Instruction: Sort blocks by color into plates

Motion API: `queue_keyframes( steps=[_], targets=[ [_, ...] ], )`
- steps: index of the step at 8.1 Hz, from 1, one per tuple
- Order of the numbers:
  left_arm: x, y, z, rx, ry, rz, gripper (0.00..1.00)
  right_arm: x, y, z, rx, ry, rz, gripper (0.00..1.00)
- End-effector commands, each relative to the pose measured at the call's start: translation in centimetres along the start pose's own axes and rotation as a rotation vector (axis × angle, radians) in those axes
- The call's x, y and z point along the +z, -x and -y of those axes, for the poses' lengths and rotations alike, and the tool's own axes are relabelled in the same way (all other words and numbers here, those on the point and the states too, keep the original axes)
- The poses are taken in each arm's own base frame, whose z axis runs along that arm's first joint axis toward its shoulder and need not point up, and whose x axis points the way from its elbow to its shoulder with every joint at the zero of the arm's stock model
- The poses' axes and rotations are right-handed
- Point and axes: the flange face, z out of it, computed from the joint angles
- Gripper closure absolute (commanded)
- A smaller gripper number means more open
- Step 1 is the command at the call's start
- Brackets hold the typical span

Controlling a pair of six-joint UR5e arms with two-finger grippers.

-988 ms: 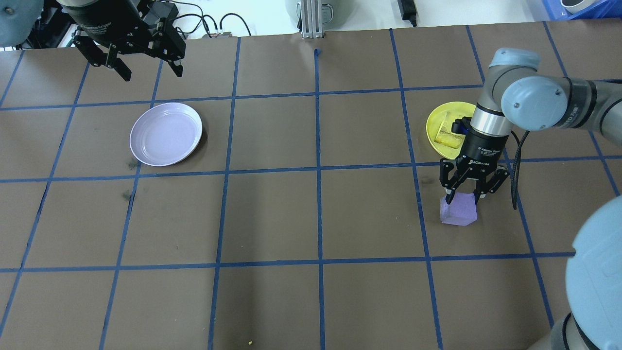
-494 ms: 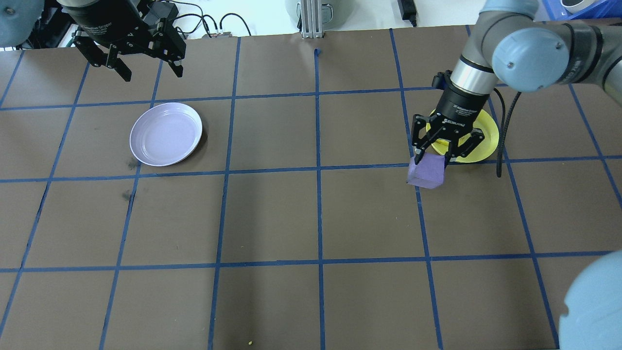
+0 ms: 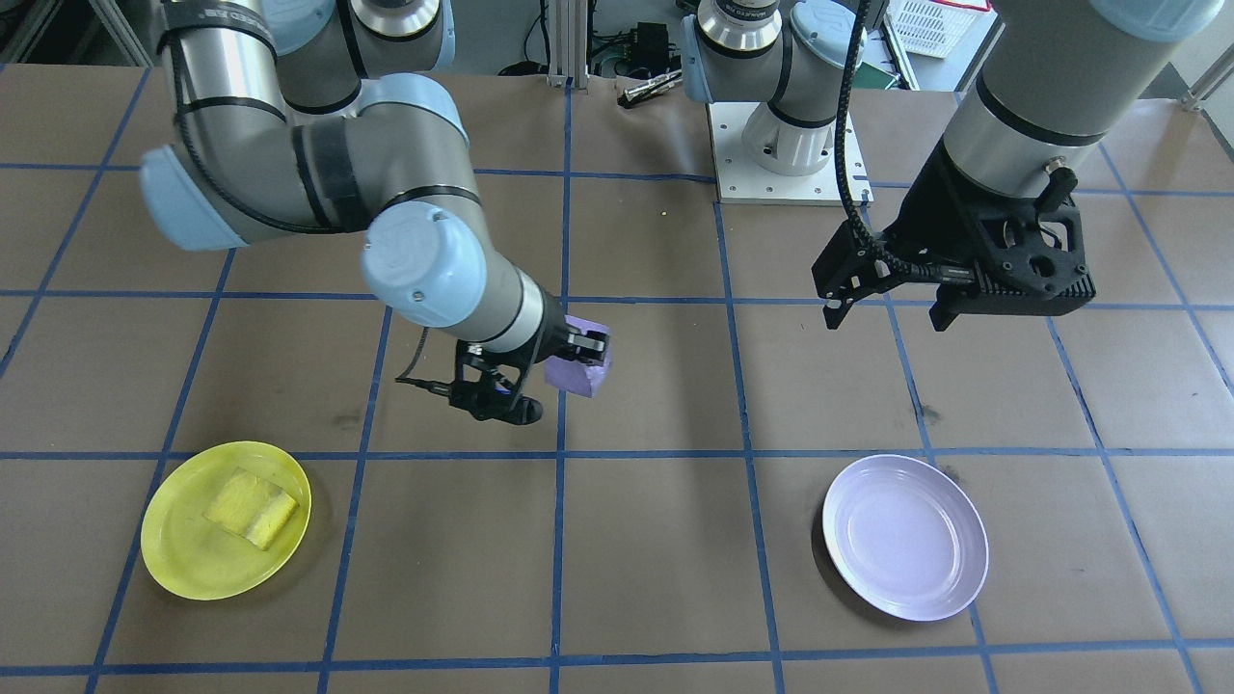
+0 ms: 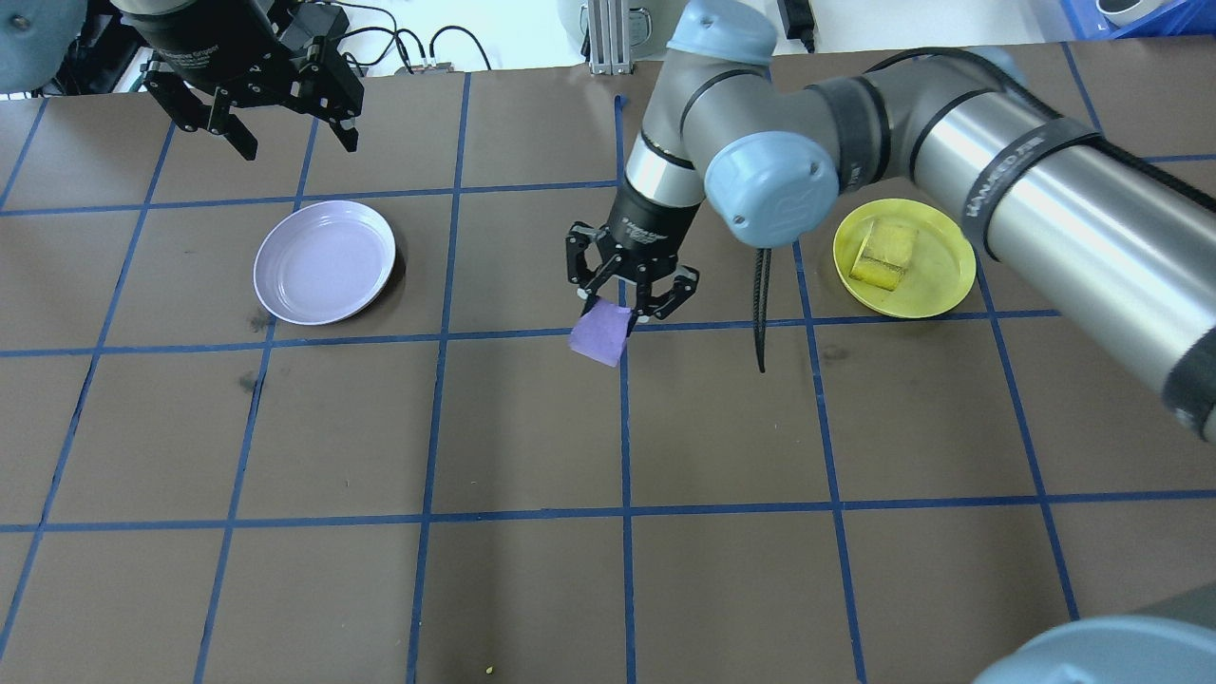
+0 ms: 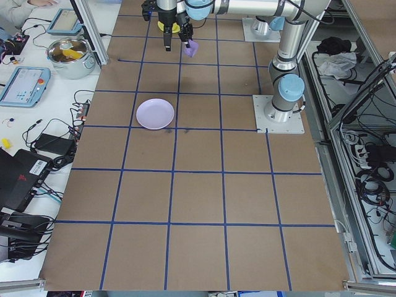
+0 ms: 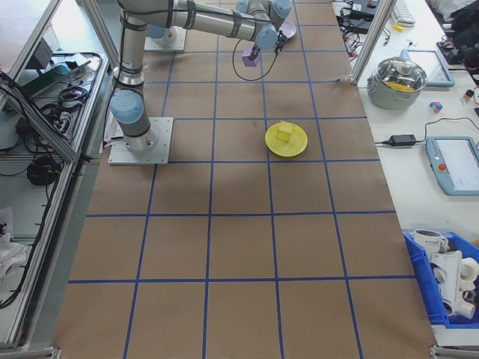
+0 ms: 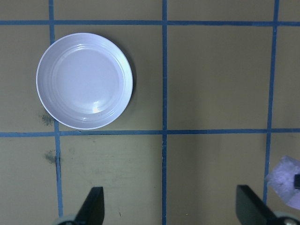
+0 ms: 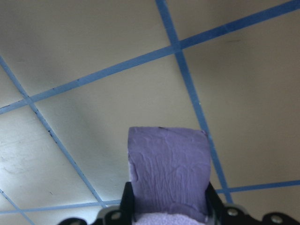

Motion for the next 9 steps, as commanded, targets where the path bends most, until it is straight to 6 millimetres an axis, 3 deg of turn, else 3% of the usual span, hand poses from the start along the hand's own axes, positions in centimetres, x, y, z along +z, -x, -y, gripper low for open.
queue_keyframes(
  steps=[1, 2, 3, 4, 5, 7, 9],
  targets=[
    [0.0, 0.0, 0.0, 0.001, 0.001, 0.0, 0.0, 8.0, 6.3, -3.4, 0.063, 0.002, 0.022, 1.0],
    [0.1, 0.0, 0.0, 0.001, 0.002, 0.0, 0.0, 10.9, 6.9, -3.0, 0.073, 0.01, 0.009, 1.0],
    [0.0, 0.0, 0.0, 0.001, 0.001, 0.0, 0.0, 11.9, 7.0, -2.4, 0.071, 0.004, 0.006, 0.76],
    [0.0, 0.0, 0.0, 0.001, 0.001, 0.0, 0.0, 12.2, 6.7, -2.6, 0.069, 0.004, -0.001, 0.32],
    [0.1, 0.0, 0.0, 0.001, 0.002, -0.002, 0.0, 11.9, 6.7, -2.7, 0.056, -0.004, -0.001, 0.06],
    [0.1, 0.0, 0.0, -0.001, 0.002, -0.002, 0.0, 9.4, 7.2, -3.5, 0.042, -0.03, 0.019, 0.0],
    [0.5, 0.0, 0.1, 0.001, 0.007, -0.002, 0.0, 4.5, 5.7, -2.9, 0.06, -0.079, 0.052, 0.0]
  ],
)
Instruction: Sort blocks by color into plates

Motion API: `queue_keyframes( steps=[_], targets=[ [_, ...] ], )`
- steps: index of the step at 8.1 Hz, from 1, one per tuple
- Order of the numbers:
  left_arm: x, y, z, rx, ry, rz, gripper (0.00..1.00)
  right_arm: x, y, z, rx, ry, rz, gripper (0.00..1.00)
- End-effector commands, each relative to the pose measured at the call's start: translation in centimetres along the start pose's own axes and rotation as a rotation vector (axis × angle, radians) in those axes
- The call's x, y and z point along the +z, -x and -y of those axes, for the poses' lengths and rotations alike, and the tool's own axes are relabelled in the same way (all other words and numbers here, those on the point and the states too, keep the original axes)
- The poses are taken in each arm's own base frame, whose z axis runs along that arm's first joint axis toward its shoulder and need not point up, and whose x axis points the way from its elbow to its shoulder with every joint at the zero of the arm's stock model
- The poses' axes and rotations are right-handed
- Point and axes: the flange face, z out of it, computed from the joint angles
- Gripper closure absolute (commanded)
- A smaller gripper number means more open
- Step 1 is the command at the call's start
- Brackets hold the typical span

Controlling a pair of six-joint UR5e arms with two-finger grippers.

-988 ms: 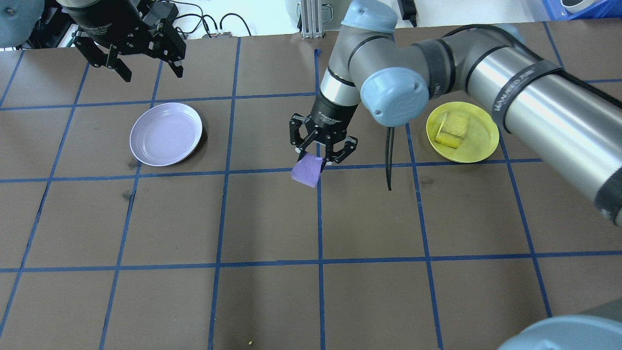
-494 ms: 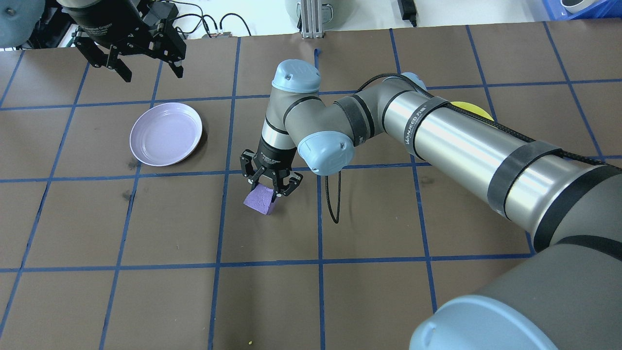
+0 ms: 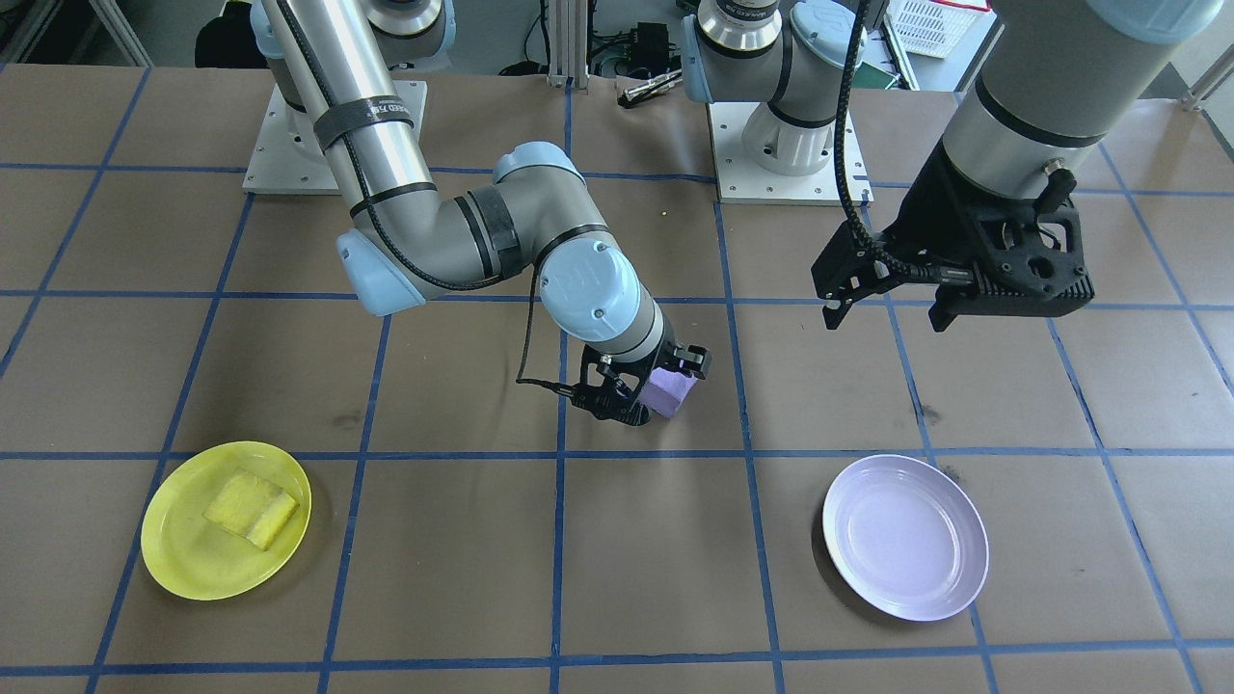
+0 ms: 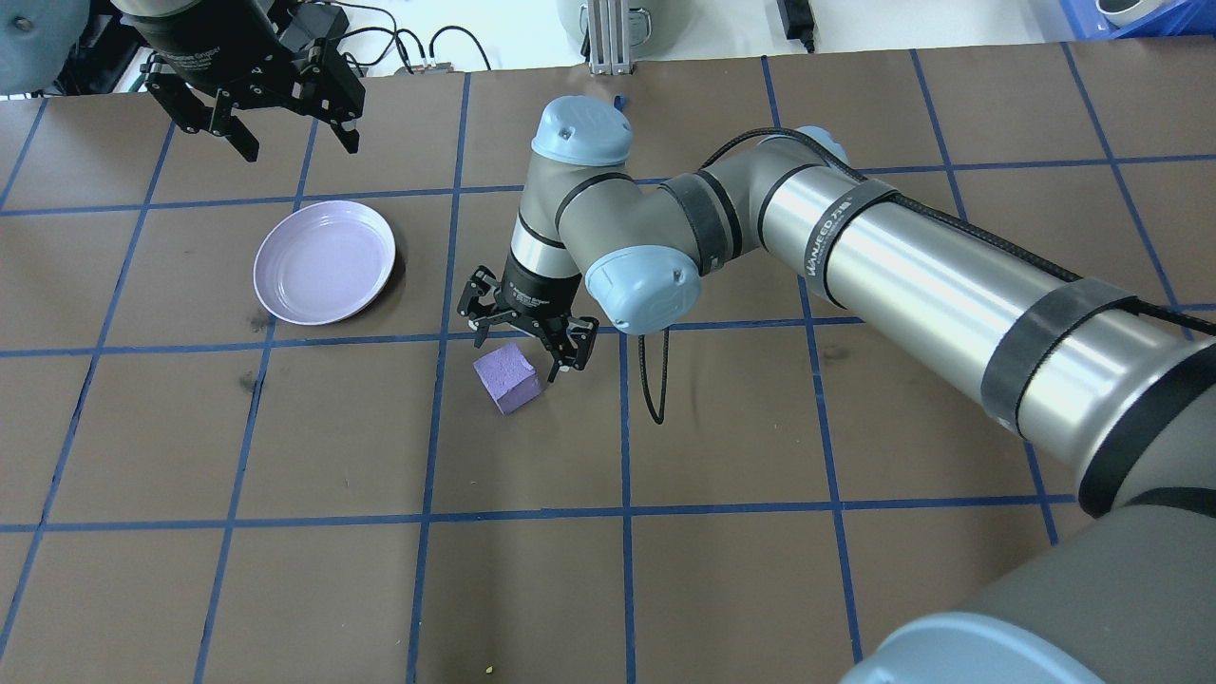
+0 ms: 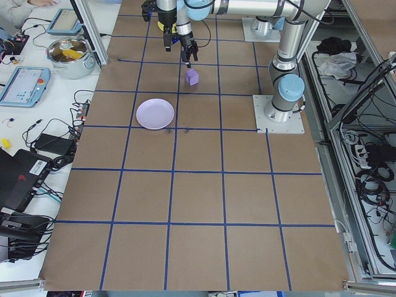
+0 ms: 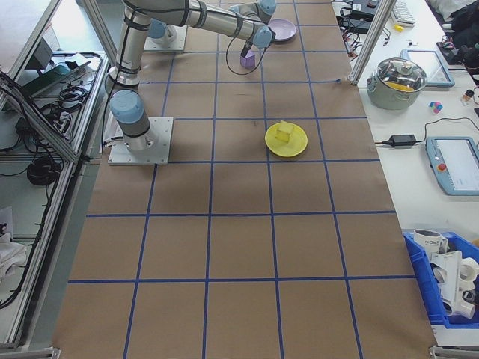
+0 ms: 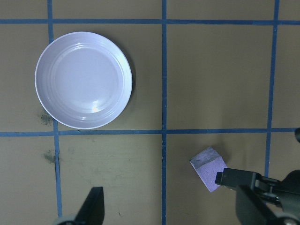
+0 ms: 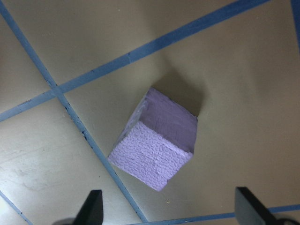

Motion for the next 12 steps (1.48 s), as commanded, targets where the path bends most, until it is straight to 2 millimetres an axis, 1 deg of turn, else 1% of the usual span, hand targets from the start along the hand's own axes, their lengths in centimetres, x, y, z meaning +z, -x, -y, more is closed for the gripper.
queue_keyframes(
  steps=[1, 2, 3, 4, 5, 6, 7, 8, 9, 10, 11, 12],
  targets=[
    [0.5, 0.0, 0.1, 0.001, -0.002, -0.001, 0.0, -7.3, -3.5, 2.5, -0.034, -0.097, -0.025, 0.0],
    [1.5, -0.4, -0.1, 0.009, 0.015, -0.004, 0.0, -11.1, -6.8, 4.8, -0.12, -0.145, -0.077, 0.0],
    [2.6, -0.7, -0.2, 0.014, 0.021, -0.015, 0.0, -12.6, -10.8, 7.3, -0.157, -0.112, -0.161, 0.0],
    [3.6, -1.3, -0.4, 0.035, 0.026, -0.016, 0.0, -15.7, -13.8, 9.5, -0.259, -0.143, -0.187, 0.0],
    [4.9, -2.3, -0.8, 0.112, 0.049, -0.016, 0.0, -19.9, -17.5, 11.0, -0.337, -0.203, -0.24, 0.0],
    [6.6, -2.6, -1.1, 0.181, 0.083, -0.019, 0.0, -23.6, -20.6, 11.5, -0.381, -0.242, -0.247, 0.0],
    [8.7, -2.8, -0.9, 0.213, 0.088, -0.024, 0.0, -25.9, -21.1, 10.4, -0.402, -0.287, -0.245, 0.0],
    [11.4, -3.2, -1.0, 0.223, 0.086, -0.025, 0.0, -26.7, -21.4, 9.4, -0.401, -0.298, -0.268, 0.0],
    [13.9, -4.2, -1.4, 0.254, 0.062, -0.023, 0.0, -28.3, -21.7, 8.0, -0.4, -0.333, -0.299, 0.0],
    [16.3, -5.1, -1.3, 0.28, 0.024, -0.021, 0.0, -29.0, -21.6, 6.5, -0.408, -0.351, -0.28, 0.0],
    [18.4, -6.2, -0.6, 0.299, 0.014, -0.024, 0.0, -29.1, -21.5, 6.4, -0.409, -0.361, -0.289, 0.0],
    [20.0, -7.6, -1.0, 0.345, 0.041, -0.029, 0.0, -29.4, -21.5, 6.0, -0.41, -0.368, -0.288, 0.0]
  ],
)
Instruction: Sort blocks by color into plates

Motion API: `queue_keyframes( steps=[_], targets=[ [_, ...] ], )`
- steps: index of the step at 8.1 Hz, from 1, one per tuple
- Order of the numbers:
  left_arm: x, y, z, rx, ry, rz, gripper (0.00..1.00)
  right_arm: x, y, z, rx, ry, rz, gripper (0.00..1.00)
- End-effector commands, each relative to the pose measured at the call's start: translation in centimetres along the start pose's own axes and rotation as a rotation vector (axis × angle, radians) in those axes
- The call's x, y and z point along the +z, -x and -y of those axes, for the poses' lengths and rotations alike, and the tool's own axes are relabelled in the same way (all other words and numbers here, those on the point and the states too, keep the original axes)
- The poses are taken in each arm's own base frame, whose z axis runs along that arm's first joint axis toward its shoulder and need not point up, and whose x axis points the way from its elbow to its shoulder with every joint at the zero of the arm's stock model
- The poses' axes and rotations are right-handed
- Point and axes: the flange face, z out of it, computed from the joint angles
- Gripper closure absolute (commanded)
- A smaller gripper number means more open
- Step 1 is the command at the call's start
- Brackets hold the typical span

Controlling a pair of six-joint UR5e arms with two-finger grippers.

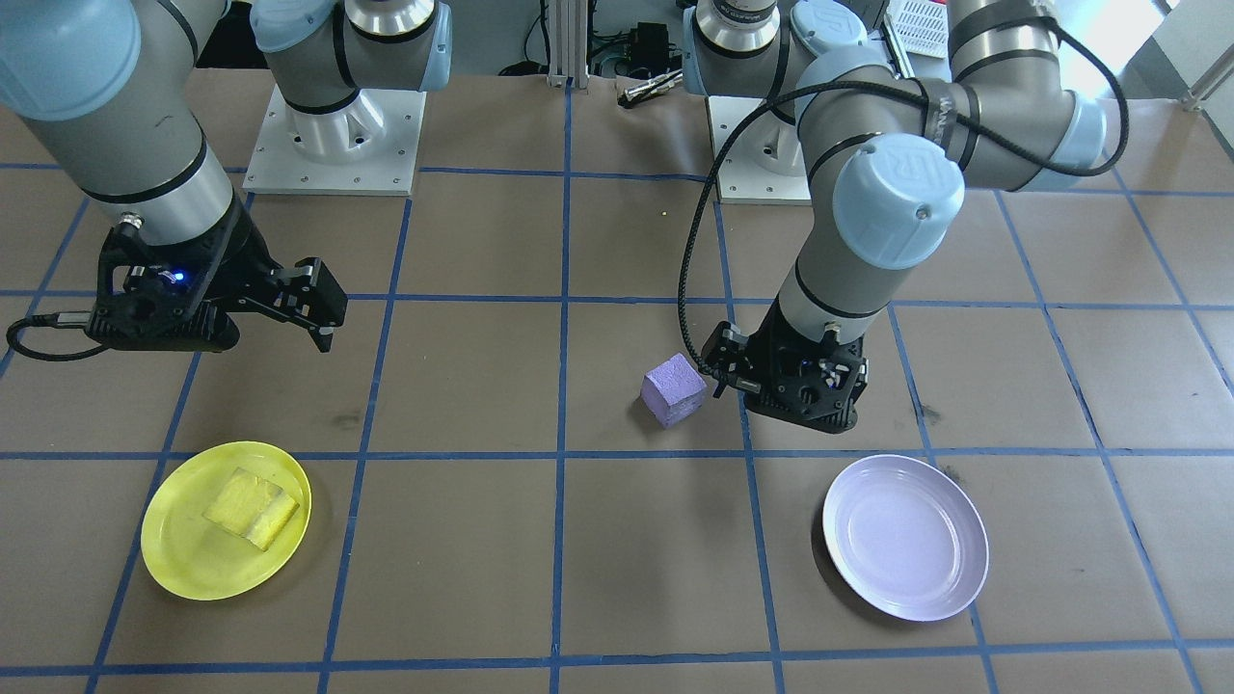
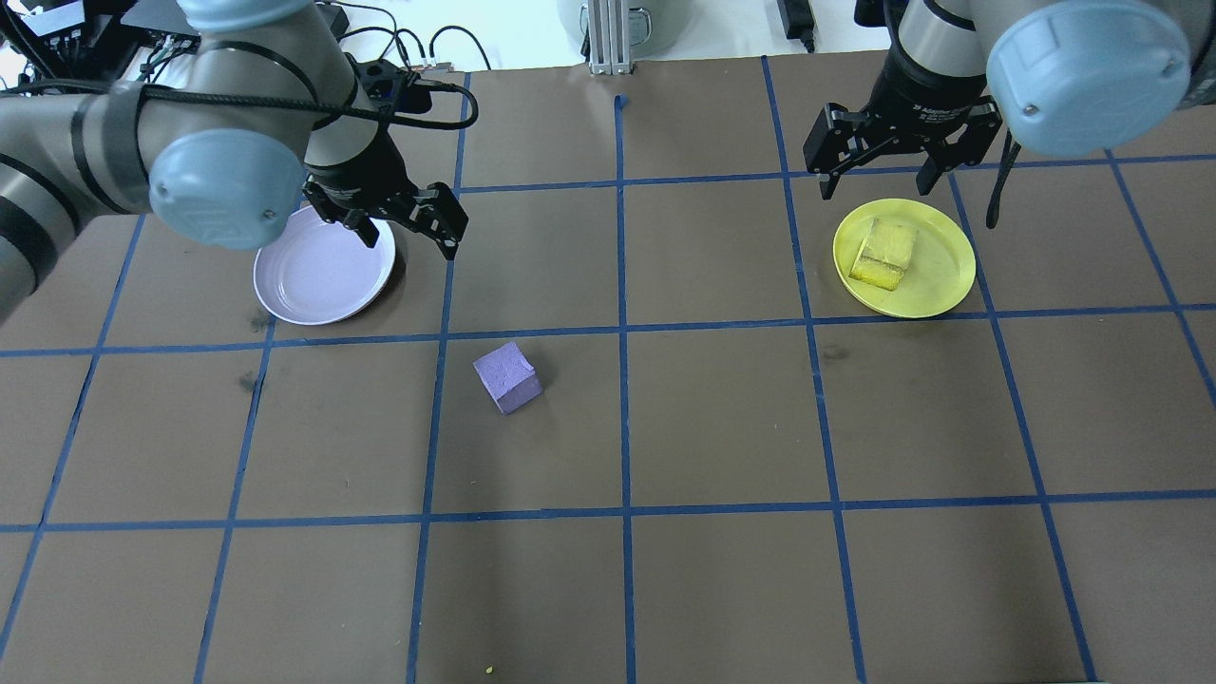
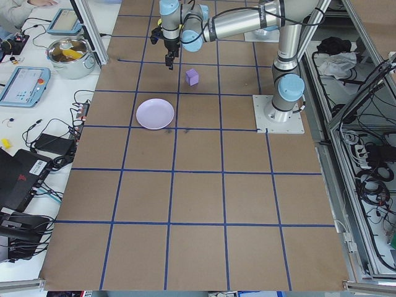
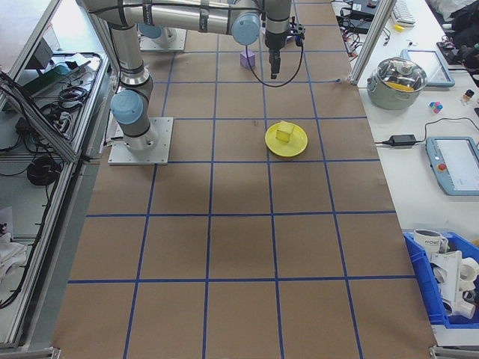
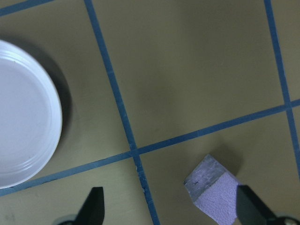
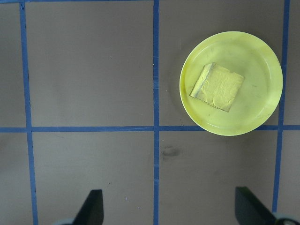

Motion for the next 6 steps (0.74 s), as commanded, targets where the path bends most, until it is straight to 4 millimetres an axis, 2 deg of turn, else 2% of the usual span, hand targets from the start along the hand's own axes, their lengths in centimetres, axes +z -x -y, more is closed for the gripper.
queue_keyframes(
  steps=[1, 3, 4, 6],
  targets=[
    [3.9, -4.0, 0.5, 0.156, 0.018, -0.009, 0.0, -1.7, 0.1, -1.1, -0.002, -0.027, -0.005, 0.0],
    [6.3, -6.9, -0.4, 0.28, 0.067, -0.022, 0.0, -2.0, -0.1, -1.2, 0.0, -0.037, -0.015, 0.0],
    [7.6, -9.3, -1.9, 0.321, 0.095, -0.027, 0.0, -2.0, -0.2, -1.1, 0.0, -0.037, -0.015, 0.0],
    [8.2, -9.9, -3.1, 0.377, 0.113, -0.035, 0.0, -1.8, -0.2, -1.1, 0.001, -0.03, -0.013, 0.0]
  ],
)
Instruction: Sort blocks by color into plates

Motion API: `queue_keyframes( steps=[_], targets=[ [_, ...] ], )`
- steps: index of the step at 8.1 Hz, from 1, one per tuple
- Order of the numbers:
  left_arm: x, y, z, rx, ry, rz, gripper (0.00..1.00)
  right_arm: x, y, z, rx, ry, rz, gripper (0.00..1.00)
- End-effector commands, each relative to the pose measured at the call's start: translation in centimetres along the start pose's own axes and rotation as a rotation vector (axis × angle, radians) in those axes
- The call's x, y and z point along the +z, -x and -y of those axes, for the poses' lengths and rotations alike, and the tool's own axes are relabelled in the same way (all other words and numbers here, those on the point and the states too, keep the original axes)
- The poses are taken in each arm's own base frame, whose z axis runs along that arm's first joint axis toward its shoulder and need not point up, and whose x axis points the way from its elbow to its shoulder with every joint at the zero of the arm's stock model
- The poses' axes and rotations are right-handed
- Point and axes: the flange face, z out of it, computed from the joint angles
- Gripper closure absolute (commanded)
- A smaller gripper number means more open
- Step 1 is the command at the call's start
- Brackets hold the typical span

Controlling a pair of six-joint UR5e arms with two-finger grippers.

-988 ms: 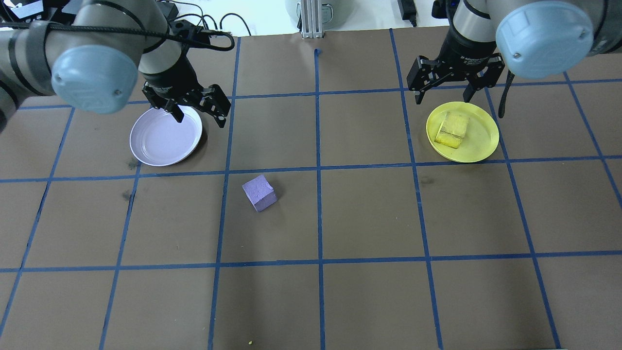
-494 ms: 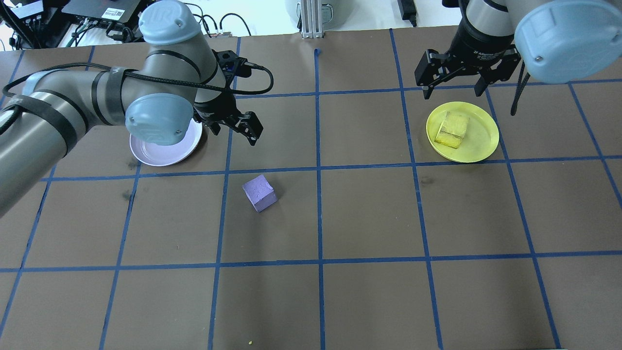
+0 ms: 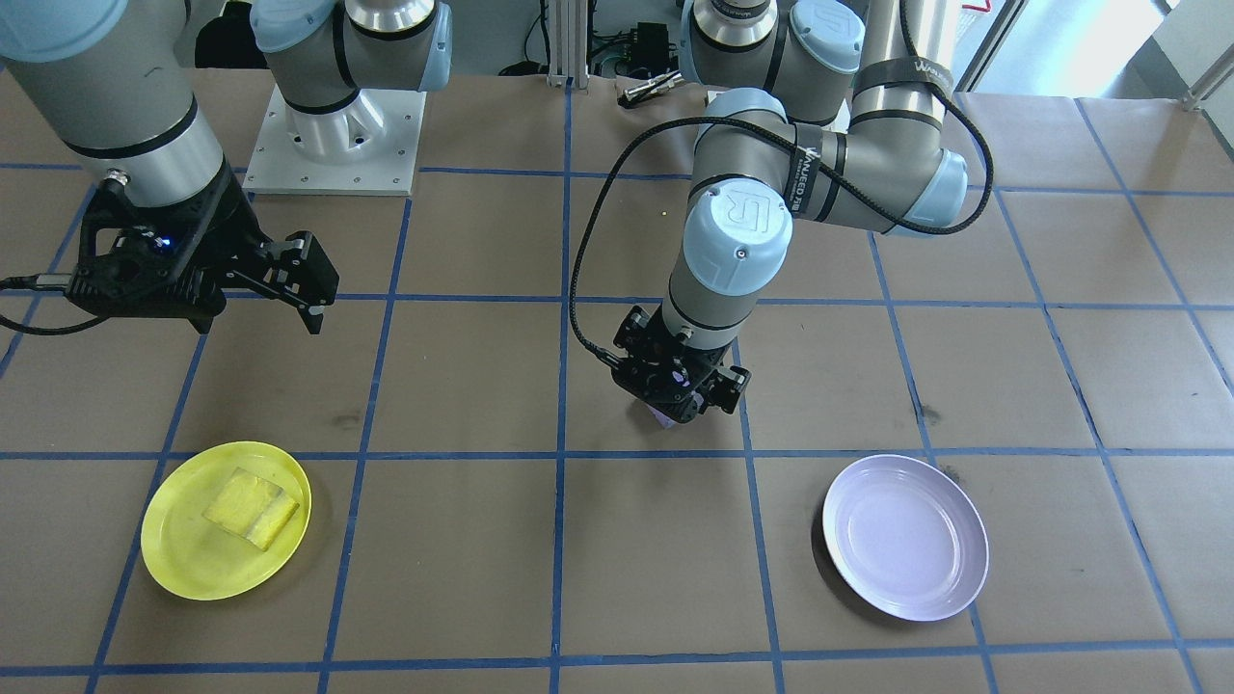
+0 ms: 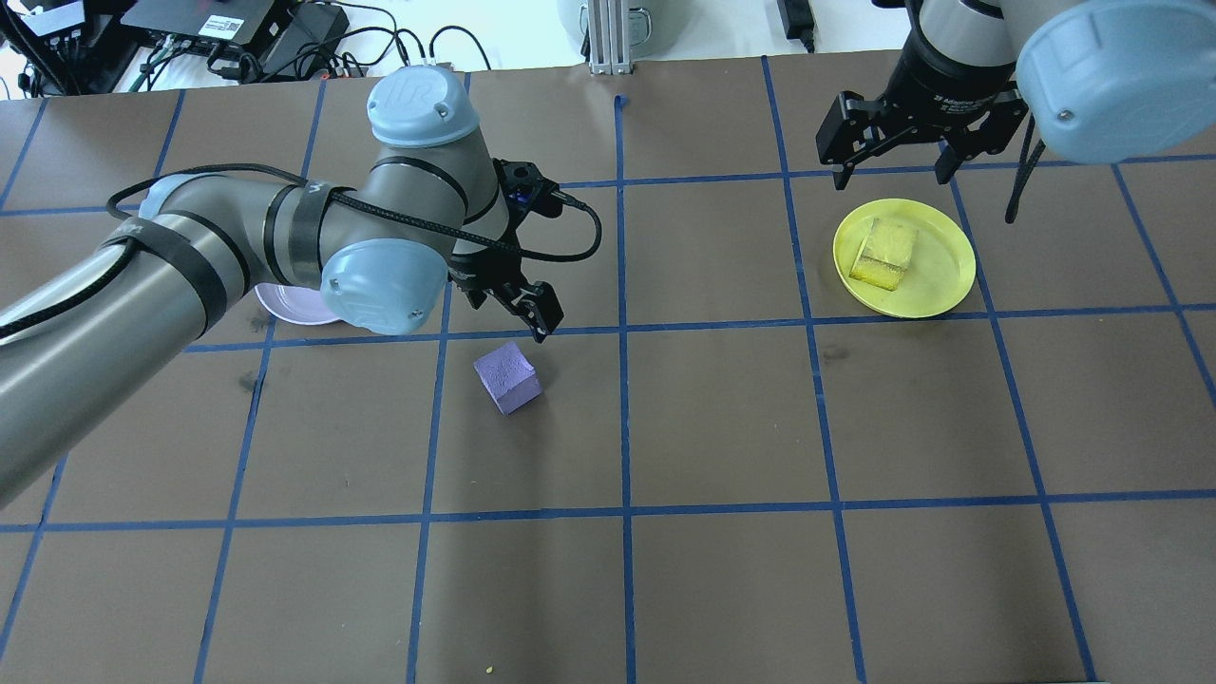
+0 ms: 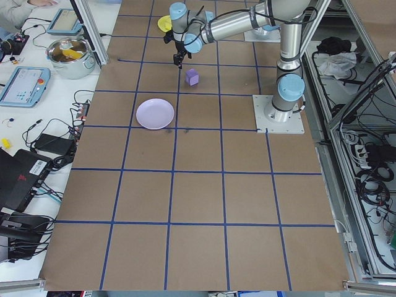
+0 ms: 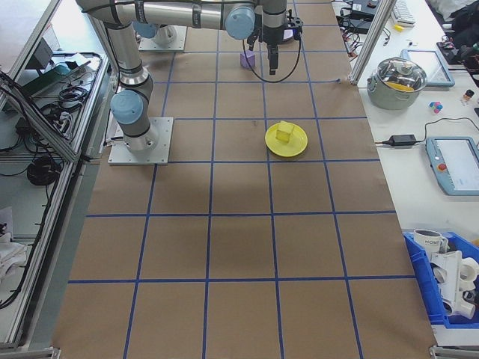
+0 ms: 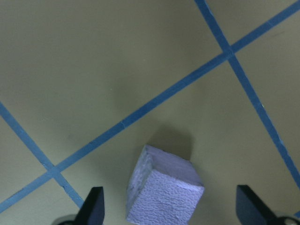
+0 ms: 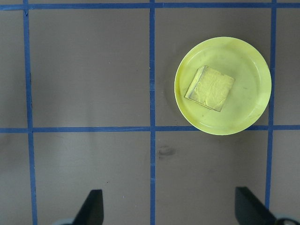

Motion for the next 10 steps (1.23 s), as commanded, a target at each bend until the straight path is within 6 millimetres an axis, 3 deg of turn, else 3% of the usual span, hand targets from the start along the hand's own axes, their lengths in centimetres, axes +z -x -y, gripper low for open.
queue_keyframes(
  steps=[1, 8, 10],
  targets=[
    [1.8, -1.7, -1.1, 0.1, 0.037, -0.016, 0.0, 0.0, 0.0, -0.1, 0.015, 0.006, -0.003, 0.0],
    [6.3, -2.1, -3.4, 0.18, -0.005, -0.024, 0.0, 0.1, -0.1, -0.1, 0.0, 0.006, -0.015, 0.0],
    [5.1, -2.0, -3.4, 0.212, -0.02, -0.003, 0.0, 0.1, -0.1, 0.0, -0.002, 0.006, -0.014, 0.0]
  ],
)
